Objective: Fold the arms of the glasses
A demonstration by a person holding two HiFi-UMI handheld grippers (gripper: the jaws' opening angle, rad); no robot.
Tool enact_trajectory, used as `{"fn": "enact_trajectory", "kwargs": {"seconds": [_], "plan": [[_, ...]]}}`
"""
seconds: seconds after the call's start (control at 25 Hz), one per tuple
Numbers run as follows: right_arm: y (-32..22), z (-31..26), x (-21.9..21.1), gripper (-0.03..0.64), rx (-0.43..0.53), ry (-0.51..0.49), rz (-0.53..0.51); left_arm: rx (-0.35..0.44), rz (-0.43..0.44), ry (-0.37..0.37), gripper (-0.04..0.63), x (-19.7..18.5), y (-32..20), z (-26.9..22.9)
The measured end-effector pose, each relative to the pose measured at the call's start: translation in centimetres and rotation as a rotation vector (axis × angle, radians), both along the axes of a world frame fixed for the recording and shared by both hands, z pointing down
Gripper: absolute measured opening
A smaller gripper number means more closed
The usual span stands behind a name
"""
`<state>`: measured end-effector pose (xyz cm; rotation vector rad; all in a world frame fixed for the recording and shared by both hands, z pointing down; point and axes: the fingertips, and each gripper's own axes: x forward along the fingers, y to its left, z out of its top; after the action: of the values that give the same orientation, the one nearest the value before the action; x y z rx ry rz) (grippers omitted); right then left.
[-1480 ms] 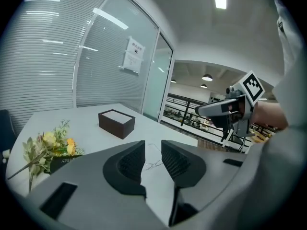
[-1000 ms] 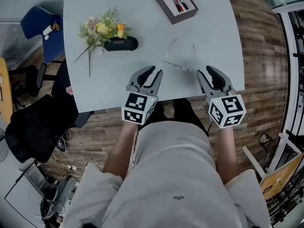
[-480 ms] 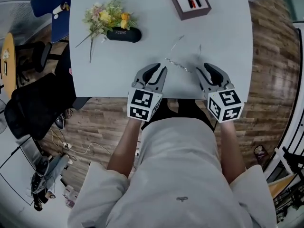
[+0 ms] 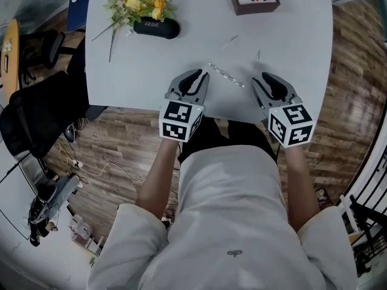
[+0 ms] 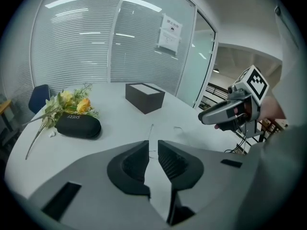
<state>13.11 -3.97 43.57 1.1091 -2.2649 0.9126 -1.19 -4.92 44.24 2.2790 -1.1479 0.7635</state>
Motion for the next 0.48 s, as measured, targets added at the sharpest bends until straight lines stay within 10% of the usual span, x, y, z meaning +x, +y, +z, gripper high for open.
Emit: {"fn": "enact_trajectory", "kwargs": {"seconds": [0.48], "plan": [[-0.7, 2.3, 0.0, 0.132, -0.061, -0.003, 0.023, -0.014, 0.026, -0.050, 0.067, -0.2, 0.1, 4.0]]}}
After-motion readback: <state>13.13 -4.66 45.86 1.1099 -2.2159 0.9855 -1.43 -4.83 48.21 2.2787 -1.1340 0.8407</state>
